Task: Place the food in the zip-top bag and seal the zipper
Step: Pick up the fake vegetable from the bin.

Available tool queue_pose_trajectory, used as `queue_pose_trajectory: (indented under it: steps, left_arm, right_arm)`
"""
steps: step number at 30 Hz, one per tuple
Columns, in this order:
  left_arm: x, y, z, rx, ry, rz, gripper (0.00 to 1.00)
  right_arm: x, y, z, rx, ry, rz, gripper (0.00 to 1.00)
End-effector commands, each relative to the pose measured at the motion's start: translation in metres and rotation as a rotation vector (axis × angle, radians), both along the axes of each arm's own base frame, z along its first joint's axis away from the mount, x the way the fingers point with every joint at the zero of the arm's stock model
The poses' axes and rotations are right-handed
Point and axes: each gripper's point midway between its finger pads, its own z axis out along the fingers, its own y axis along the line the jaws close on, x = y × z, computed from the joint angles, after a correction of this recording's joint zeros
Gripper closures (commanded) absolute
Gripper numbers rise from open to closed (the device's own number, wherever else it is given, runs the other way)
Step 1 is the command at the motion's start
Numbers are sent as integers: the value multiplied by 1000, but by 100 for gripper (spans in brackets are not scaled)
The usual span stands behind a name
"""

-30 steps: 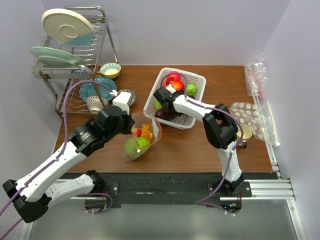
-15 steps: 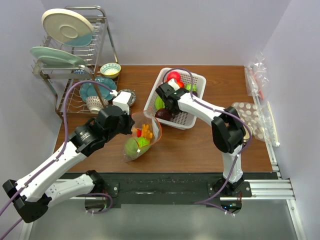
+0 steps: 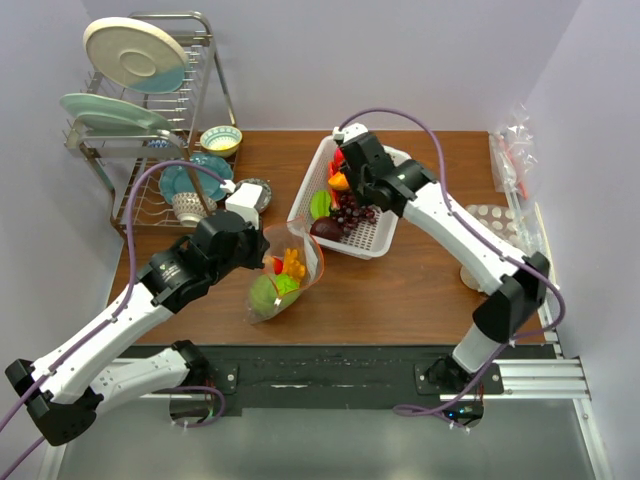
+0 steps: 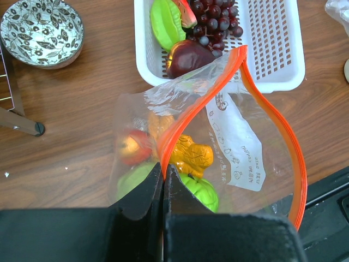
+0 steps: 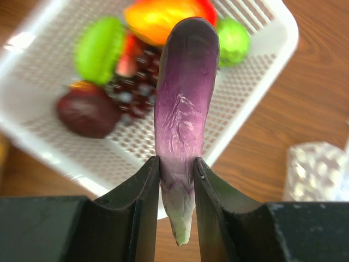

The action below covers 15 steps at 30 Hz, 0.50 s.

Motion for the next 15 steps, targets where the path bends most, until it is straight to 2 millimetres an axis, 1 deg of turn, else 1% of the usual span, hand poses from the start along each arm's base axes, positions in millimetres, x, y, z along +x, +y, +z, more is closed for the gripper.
queue_pose_trajectory:
  steps: [1, 2, 4, 5, 6, 8, 9, 12, 13, 15]
  left_arm:
    - [3, -4, 18, -38, -54, -8, 100]
    - [4, -4, 18, -37, -56, -7, 100]
    - [4, -4, 18, -39, -55, -8, 100]
    - [4, -4, 19, -39, -57, -7, 100]
    - [4, -4, 19, -39, -57, -7, 100]
    - [4, -4, 18, -37, -54, -8, 100]
    - [4, -4, 18, -37, -54, -8, 100]
    - [4, -5, 18, -39, -55, -11, 100]
    - [4, -4, 19, -41, -57, -10, 100]
    - [4, -4, 19, -42, -60, -8, 100]
  right_arm:
    - [-23, 27, 43, 209, 7, 138, 76]
    - [-33, 32, 50, 248, 21, 178, 76]
    - [-44, 38, 56, 298, 42, 217, 75]
    - [-53, 45, 59, 337, 62, 261, 75]
    - [-61, 46, 68, 372, 59, 289, 75]
    - [-73, 51, 75, 416, 64, 342, 73]
    - [-87, 55, 85, 464, 72, 398, 72]
    - [-105, 59, 88, 520, 91, 461, 70]
    - [-111, 57, 94, 537, 81, 475, 70]
    - [-120, 56, 91, 551, 101, 493, 70]
